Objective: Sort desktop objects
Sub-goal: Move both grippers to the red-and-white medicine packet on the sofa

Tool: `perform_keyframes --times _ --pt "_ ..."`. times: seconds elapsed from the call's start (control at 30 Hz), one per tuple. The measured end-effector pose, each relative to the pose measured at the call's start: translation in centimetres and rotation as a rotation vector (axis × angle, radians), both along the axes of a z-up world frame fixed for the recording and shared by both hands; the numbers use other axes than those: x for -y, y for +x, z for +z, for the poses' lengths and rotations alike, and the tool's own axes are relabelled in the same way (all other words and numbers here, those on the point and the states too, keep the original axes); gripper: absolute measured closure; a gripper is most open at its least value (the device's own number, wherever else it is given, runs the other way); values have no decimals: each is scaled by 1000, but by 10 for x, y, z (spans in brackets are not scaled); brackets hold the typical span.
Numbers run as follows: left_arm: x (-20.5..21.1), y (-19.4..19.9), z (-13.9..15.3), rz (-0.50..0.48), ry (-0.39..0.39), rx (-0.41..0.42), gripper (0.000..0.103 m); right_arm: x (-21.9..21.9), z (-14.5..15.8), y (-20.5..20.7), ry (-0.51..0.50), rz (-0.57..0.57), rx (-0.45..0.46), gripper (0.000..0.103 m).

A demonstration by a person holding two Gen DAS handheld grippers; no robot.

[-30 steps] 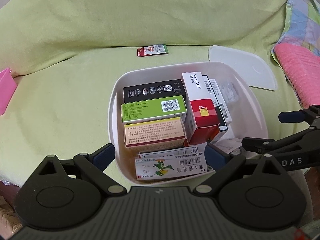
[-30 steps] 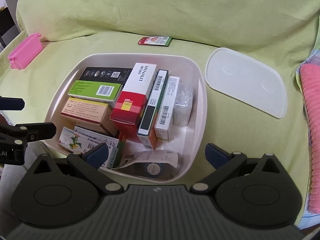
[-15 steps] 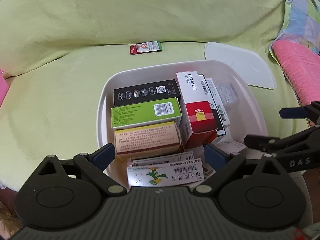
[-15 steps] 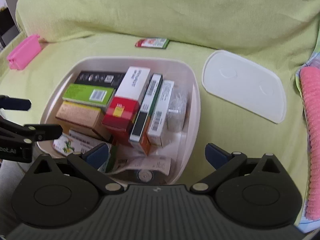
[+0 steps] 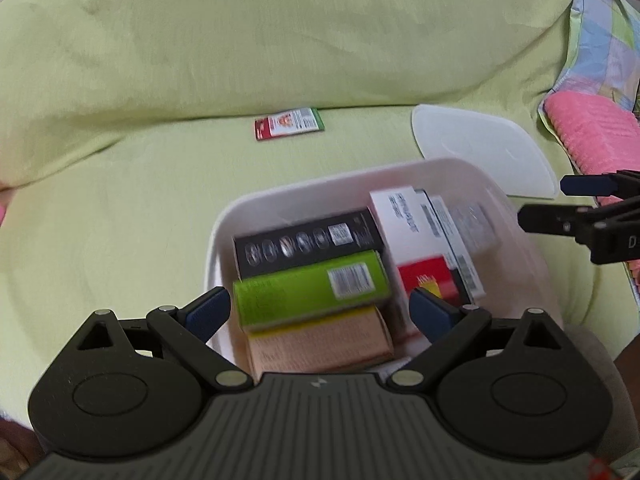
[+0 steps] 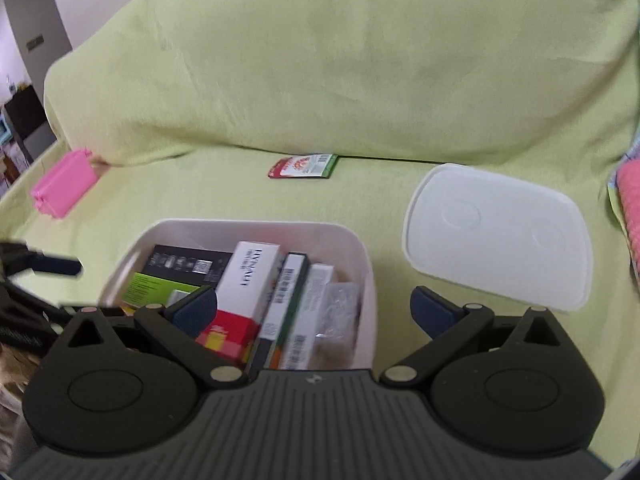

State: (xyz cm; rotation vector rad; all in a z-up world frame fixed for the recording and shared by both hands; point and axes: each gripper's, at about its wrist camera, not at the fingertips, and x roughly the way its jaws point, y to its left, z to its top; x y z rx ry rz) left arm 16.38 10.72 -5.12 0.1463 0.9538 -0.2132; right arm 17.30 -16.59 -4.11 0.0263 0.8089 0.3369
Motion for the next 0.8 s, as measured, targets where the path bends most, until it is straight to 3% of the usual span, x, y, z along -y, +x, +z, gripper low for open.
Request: perform_keyframes --times 0.4,0.63,0.8 --pt "-24 76 5 -114 112 137 6 -2 3 67 -84 118 200 1" --pt "-25 143 -2 -201 248 242 6 -27 1 129 -225 225 284 1" --pt "-15 196 -26 -278 298 251 6 -53 -13 181 -323 315 304 1"
